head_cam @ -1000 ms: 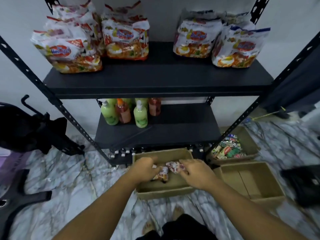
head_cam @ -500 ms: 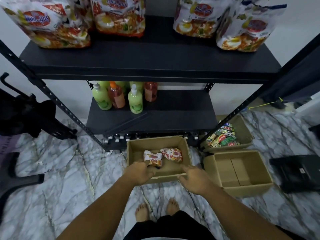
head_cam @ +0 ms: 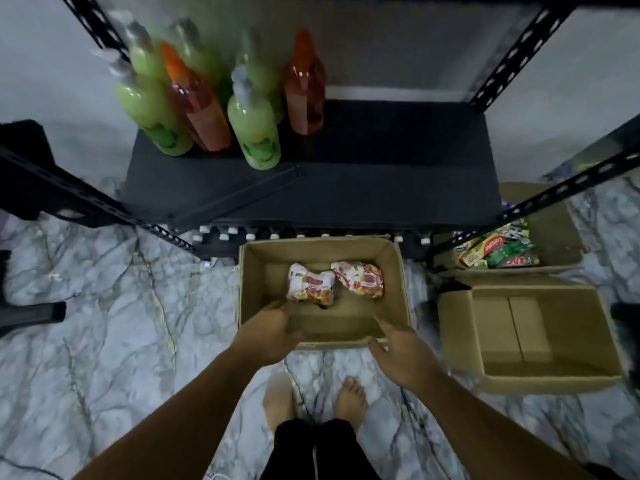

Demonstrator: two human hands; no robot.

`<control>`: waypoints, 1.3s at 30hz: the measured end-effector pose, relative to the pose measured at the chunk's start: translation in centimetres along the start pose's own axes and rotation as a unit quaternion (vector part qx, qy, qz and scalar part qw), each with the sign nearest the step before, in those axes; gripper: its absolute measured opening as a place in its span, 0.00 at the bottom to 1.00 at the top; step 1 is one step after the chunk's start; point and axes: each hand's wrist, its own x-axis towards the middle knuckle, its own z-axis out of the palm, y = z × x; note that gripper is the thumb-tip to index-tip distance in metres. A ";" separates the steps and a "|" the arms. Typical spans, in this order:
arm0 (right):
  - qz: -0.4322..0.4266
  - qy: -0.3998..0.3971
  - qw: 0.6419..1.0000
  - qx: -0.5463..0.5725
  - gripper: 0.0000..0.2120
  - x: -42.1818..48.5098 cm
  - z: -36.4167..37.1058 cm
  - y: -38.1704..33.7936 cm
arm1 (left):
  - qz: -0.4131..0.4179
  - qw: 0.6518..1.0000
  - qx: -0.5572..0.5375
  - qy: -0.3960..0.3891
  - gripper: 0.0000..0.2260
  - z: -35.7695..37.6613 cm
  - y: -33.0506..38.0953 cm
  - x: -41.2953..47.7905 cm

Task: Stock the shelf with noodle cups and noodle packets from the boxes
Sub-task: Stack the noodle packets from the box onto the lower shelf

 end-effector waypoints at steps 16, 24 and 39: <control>-0.046 0.109 0.988 -0.102 0.41 30.0 13.9 7.3 | 0.025 0.996 0.080 0.009 0.36 16.1 -11.3 30.6; -0.037 0.088 0.976 -0.196 0.45 36.4 17.6 9.5 | 0.047 0.986 0.158 -0.016 0.42 18.3 -13.4 41.5; -0.076 0.159 0.984 -0.007 0.32 36.8 16.8 10.3 | 0.040 0.994 0.095 -0.021 0.30 20.7 -14.4 34.7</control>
